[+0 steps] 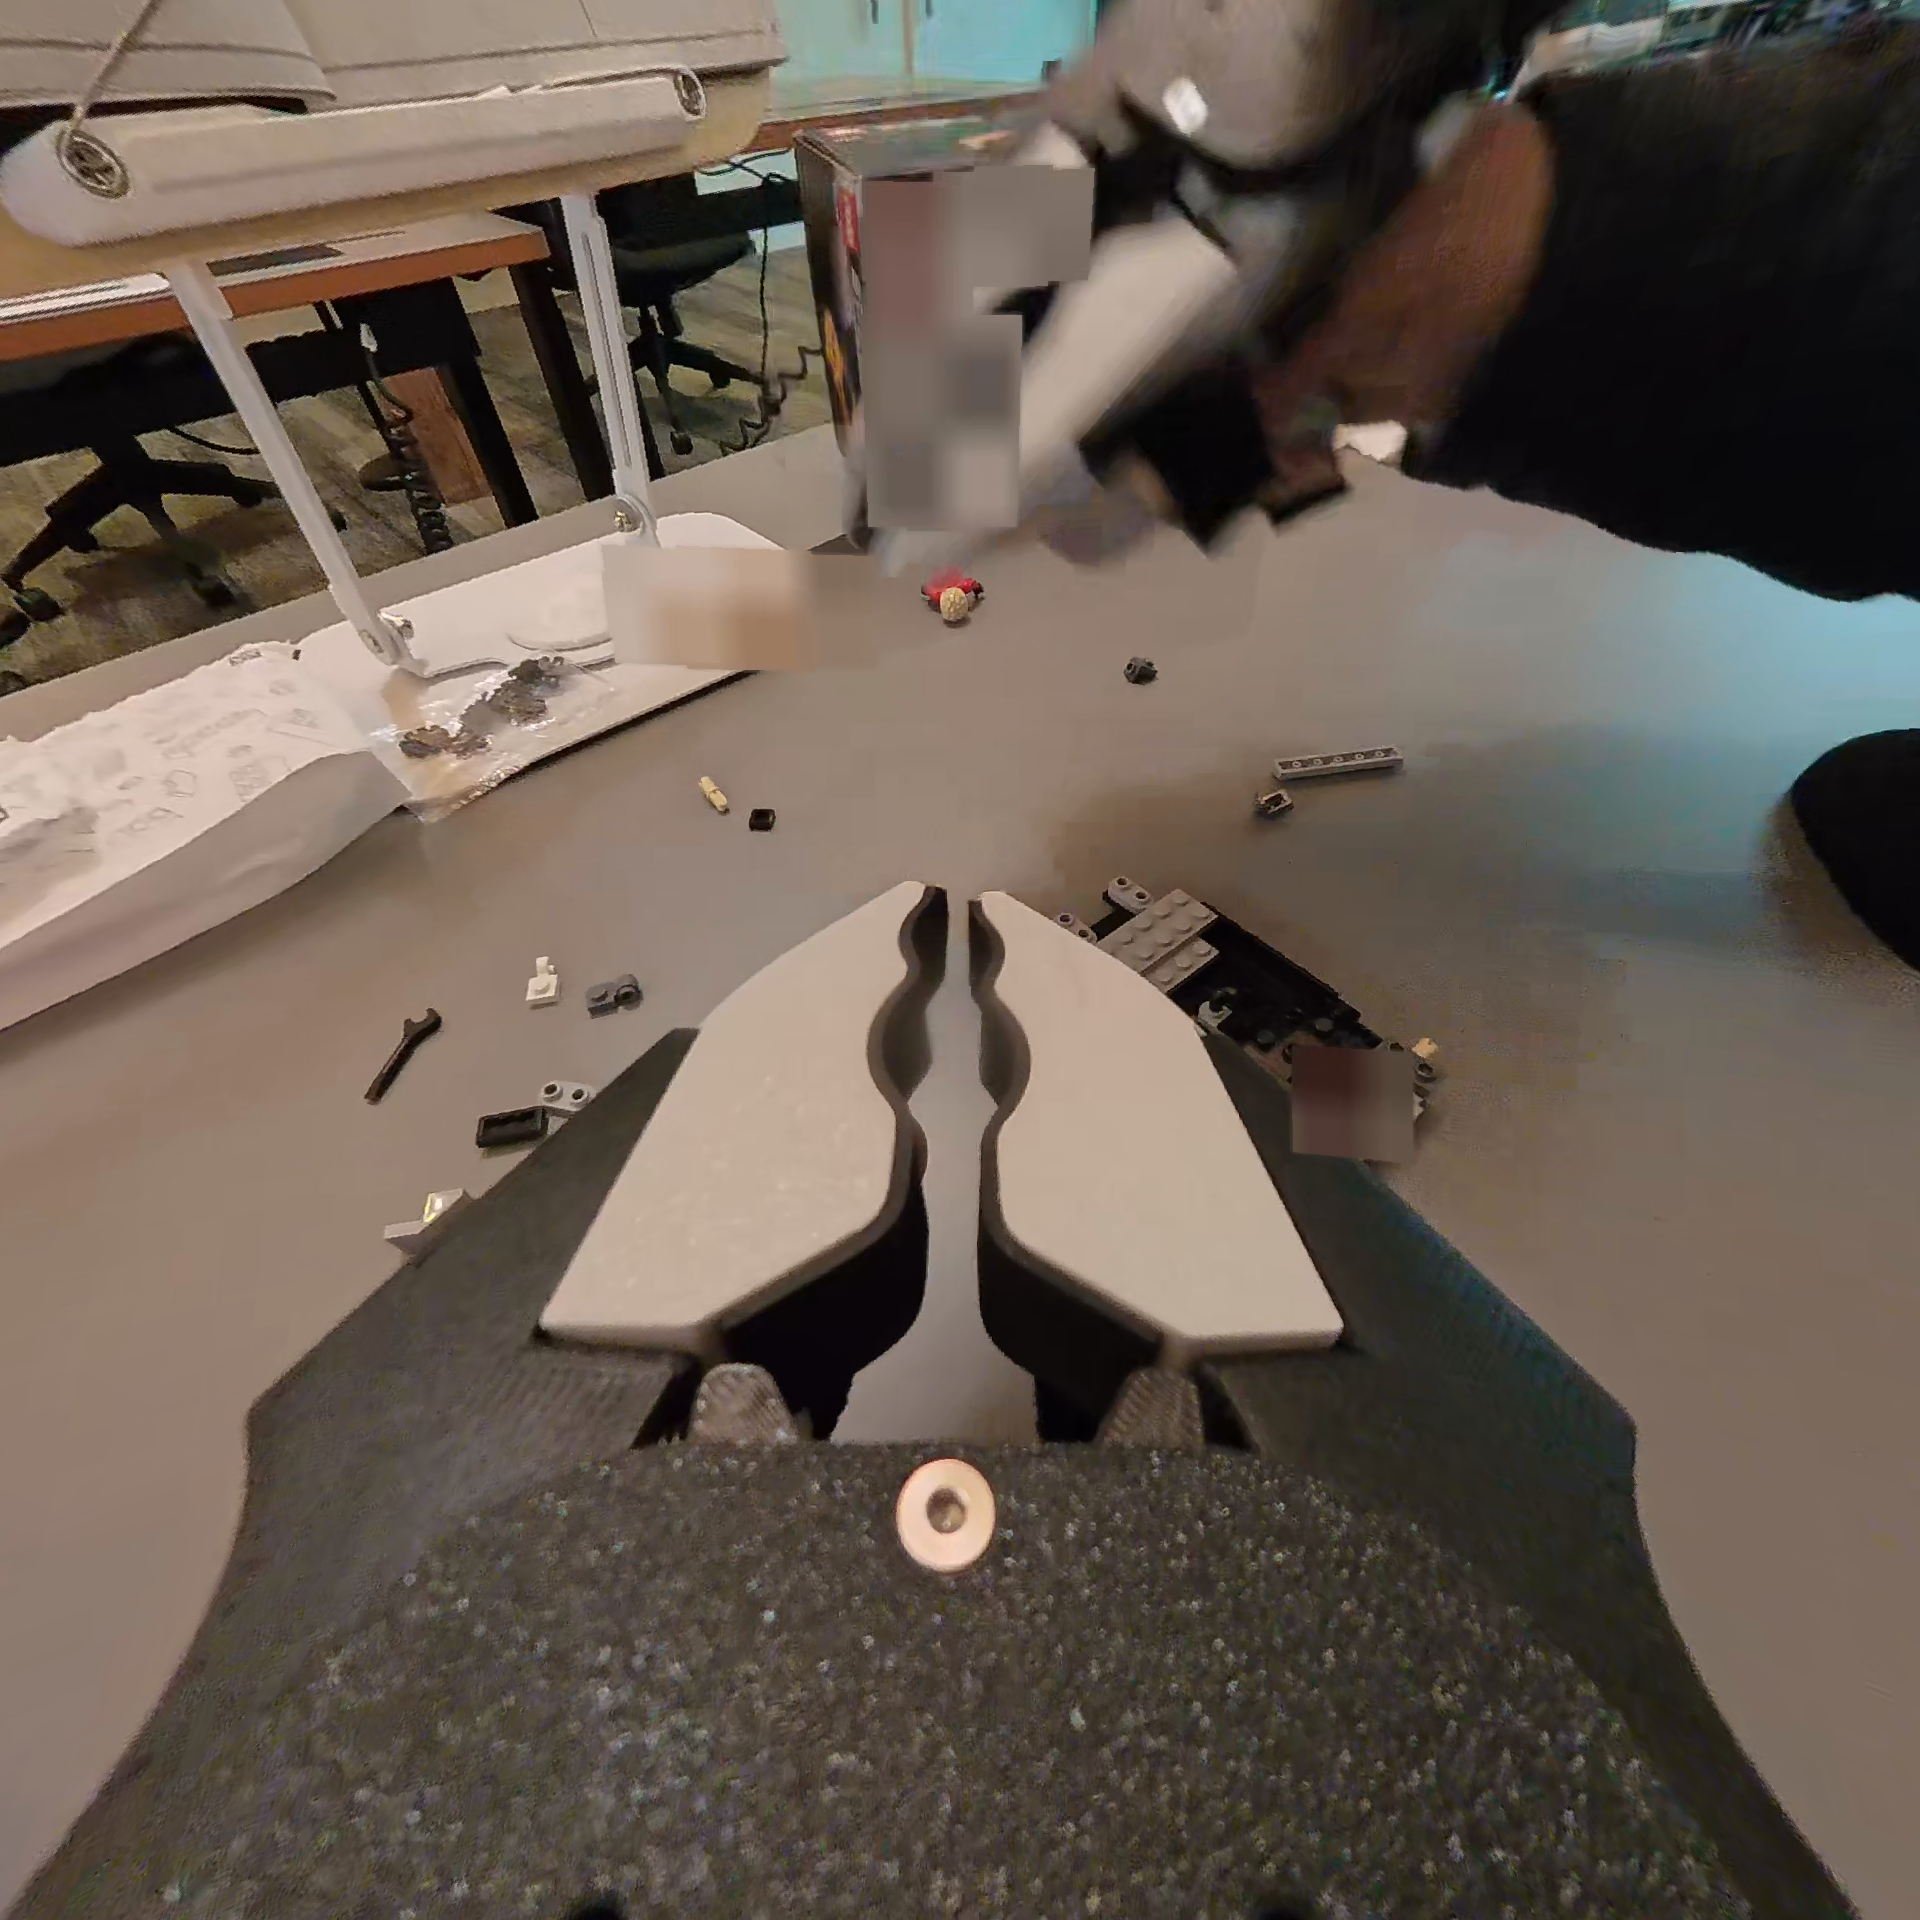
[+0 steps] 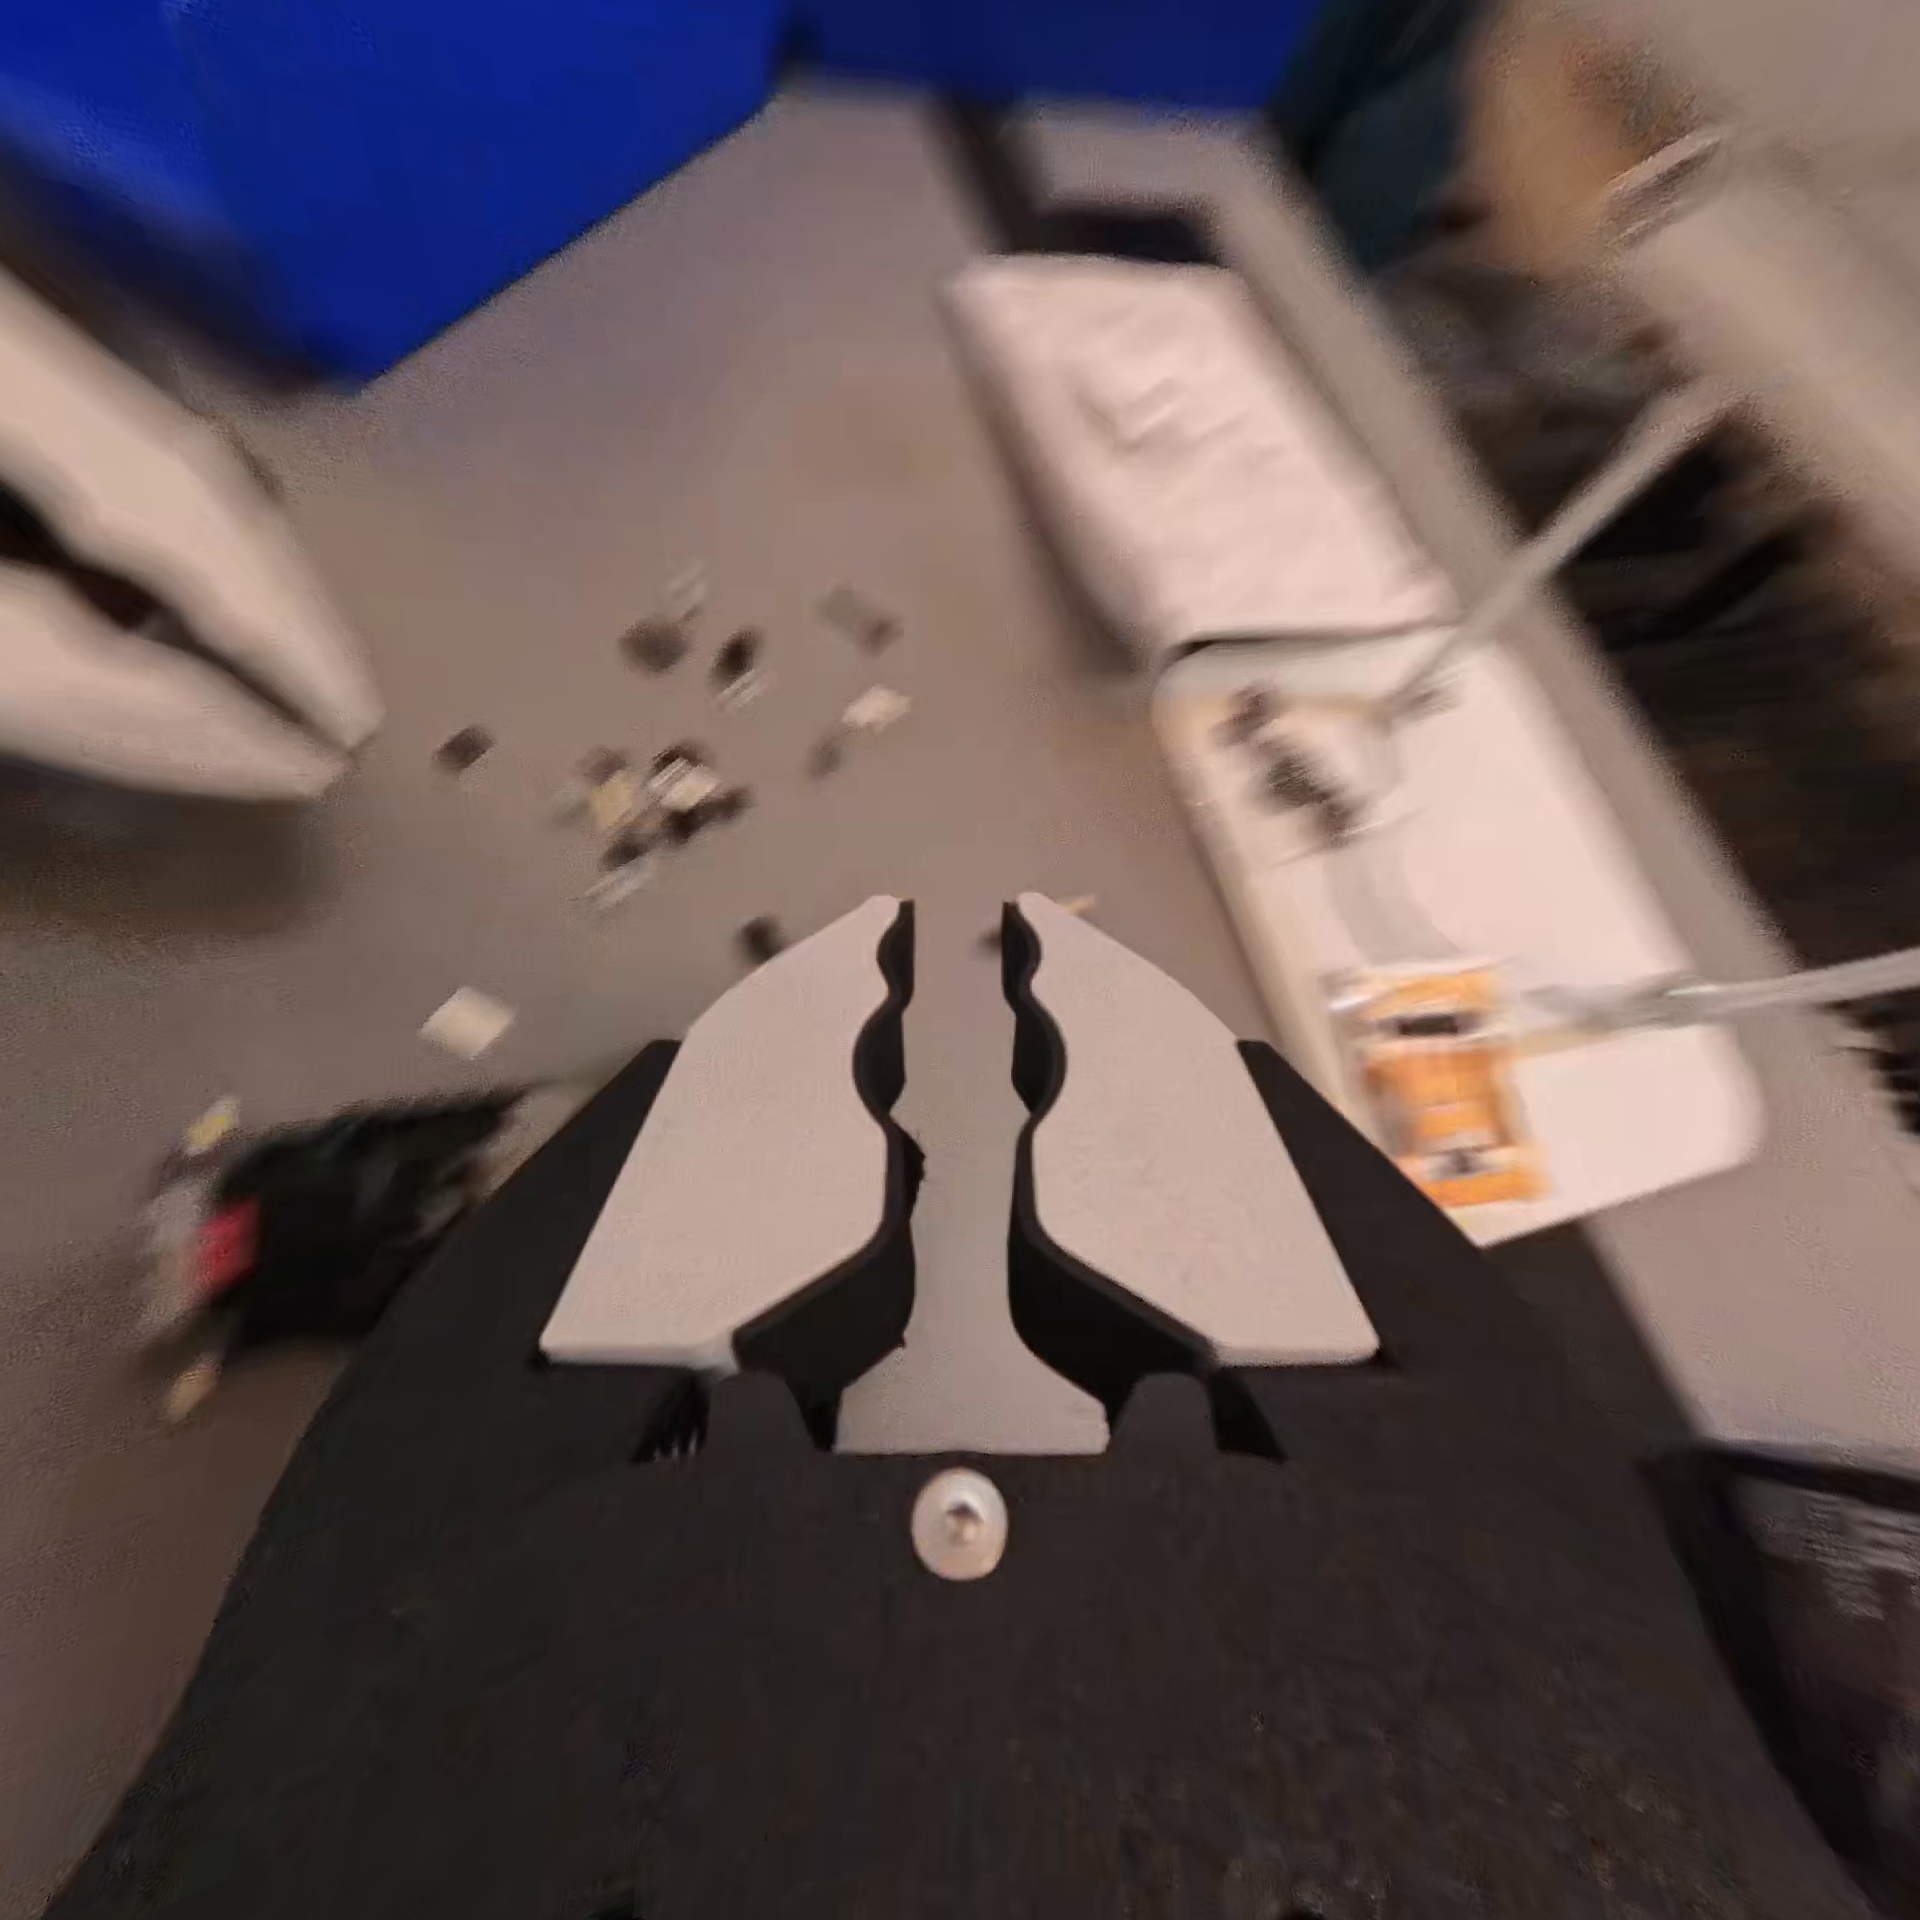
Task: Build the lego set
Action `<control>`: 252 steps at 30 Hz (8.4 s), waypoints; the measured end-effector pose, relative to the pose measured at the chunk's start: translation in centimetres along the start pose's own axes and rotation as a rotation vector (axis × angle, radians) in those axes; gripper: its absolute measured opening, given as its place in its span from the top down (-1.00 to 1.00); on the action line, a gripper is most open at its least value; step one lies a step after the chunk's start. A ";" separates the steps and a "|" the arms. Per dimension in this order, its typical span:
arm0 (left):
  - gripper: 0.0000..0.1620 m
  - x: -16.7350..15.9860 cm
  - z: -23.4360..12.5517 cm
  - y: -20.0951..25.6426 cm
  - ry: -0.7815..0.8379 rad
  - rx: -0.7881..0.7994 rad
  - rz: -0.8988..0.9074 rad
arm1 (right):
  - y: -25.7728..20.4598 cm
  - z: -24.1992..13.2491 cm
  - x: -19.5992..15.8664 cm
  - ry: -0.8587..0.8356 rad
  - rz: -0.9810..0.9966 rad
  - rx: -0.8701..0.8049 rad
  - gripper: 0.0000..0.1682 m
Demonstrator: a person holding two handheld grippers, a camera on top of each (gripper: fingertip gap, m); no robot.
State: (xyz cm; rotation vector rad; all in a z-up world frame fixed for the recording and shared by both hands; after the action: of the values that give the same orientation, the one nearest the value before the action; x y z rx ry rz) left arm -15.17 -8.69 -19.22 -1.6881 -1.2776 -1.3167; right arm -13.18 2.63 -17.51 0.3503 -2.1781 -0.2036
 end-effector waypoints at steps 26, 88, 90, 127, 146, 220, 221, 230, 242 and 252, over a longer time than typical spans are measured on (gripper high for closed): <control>0.79 -1.0 0.4 2.1 -0.056 -0.141 0.026 | -10.5 0.3 -7.7 -0.228 0.124 0.354 0.63; 0.29 0.3 -1.9 10.2 0.152 -0.194 0.698 | -15.9 -6.8 1.6 0.356 0.556 0.421 0.95; 0.29 -0.3 -1.4 10.3 0.113 -0.204 0.649 | -16.6 -7.1 2.3 0.431 0.546 0.411 1.00; 0.29 0.7 -1.8 10.7 0.148 -0.245 0.557 | -15.0 -7.4 2.5 0.408 0.549 0.368 0.81; 0.29 -1.4 0.7 7.8 -0.176 -0.213 0.054 | -14.7 -7.7 2.1 0.370 0.359 0.043 0.63; 0.29 -1.0 1.9 7.3 -0.288 0.121 0.740 | -13.3 -4.0 0.8 0.108 0.376 -0.095 0.76; 0.29 -1.0 1.9 7.2 -0.294 0.138 0.758 | -13.3 -4.0 0.7 0.112 0.359 -0.109 0.78; 0.29 -0.9 2.0 6.7 -0.292 0.191 0.841 | -12.8 -3.8 0.5 0.247 0.443 -0.091 0.83; 0.11 2.4 -0.4 7.0 -0.121 -0.105 0.523 | -12.4 -7.5 1.9 0.581 0.375 0.061 0.83; 0.73 3.0 -2.6 10.3 -0.003 -0.521 0.276 | -15.4 -9.3 3.4 0.709 0.220 0.193 0.83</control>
State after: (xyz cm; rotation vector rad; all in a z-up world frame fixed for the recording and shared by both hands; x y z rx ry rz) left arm -6.28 -13.48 -14.77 -2.1237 -0.6947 -1.5582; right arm -4.86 -13.24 -13.60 0.2382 -1.5162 0.2291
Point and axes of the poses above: each gripper's, where its closed fingertips meet, z out along the fingers, x out of its top, y = z × x across the jaws, the point moved 1 cm from there along -z, back along the fingers, and after that the axes turned 6 degrees about -z, right-handed, at the moved point
